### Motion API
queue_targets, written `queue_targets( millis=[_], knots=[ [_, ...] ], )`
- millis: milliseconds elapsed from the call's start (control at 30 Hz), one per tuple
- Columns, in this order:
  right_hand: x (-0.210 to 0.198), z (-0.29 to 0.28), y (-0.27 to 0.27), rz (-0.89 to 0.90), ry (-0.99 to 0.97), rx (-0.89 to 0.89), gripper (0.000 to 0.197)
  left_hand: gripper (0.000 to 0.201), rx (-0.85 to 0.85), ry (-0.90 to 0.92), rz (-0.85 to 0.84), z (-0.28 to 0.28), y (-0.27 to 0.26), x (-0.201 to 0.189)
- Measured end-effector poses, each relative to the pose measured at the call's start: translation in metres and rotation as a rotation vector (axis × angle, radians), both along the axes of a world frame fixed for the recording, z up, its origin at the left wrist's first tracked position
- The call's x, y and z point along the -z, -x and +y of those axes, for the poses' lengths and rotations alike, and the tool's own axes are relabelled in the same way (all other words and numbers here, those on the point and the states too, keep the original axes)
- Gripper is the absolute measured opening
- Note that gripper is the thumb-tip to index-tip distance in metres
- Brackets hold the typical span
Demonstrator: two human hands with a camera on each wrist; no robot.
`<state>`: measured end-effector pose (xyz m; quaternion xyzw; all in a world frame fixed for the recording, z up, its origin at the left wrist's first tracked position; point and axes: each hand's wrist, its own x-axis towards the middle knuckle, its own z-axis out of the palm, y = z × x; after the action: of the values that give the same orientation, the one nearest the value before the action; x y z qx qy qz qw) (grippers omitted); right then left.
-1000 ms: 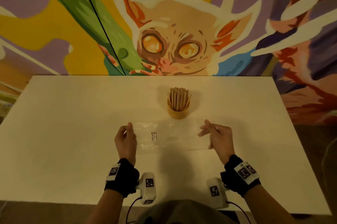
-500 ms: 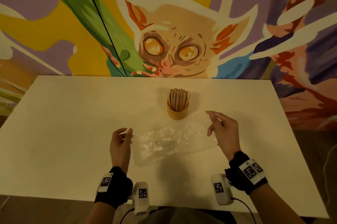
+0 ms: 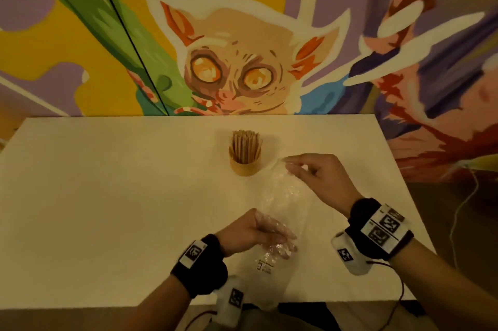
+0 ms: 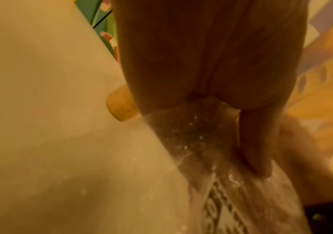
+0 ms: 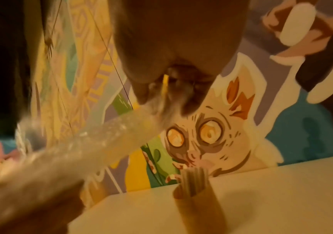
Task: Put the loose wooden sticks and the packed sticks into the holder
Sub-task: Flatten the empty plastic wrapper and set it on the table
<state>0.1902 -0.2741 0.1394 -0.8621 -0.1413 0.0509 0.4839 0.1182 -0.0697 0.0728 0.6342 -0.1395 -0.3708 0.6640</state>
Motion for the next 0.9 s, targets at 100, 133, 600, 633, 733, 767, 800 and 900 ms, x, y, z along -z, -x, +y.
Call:
queue_targets(
  millis=[100, 133, 600, 633, 733, 767, 800, 900],
  knots=[
    [0.000, -0.021, 0.016, -0.270, 0.185, 0.015, 0.044, 0.019, -0.128, 0.006, 0.050, -0.001, 0.004, -0.006],
    [-0.002, -0.020, 0.031, -0.336, 0.226, -0.089, 0.050, 0.018, -0.131, 0.019, 0.066, 0.000, 0.004, -0.008],
    [0.045, -0.011, 0.083, 0.123, 0.254, -0.355, 0.038, 0.028, -0.049, -0.018, 0.055, 0.023, 0.017, -0.017],
    [0.049, -0.010, 0.084, 0.186, 0.151, -0.295, 0.027, 0.023, -0.165, -0.051, 0.063, 0.026, 0.020, -0.015],
    [0.050, -0.001, 0.089, 0.345, -0.129, -0.112, 0.019, 0.006, -0.515, -0.109, -0.005, 0.033, 0.029, -0.006],
    [0.047, 0.005, 0.089, 0.380, -0.200, -0.087, 0.023, 0.006, -0.596, -0.141, -0.080, 0.034, 0.031, -0.004],
    [0.044, 0.011, 0.087, 0.412, -0.263, -0.075, 0.027, 0.008, -0.656, -0.205, -0.173, 0.034, 0.031, -0.002],
    [0.036, 0.029, 0.078, 0.560, -0.510, -0.023, 0.027, 0.005, -0.747, -0.195, -0.254, 0.034, 0.026, -0.003]
  ],
)
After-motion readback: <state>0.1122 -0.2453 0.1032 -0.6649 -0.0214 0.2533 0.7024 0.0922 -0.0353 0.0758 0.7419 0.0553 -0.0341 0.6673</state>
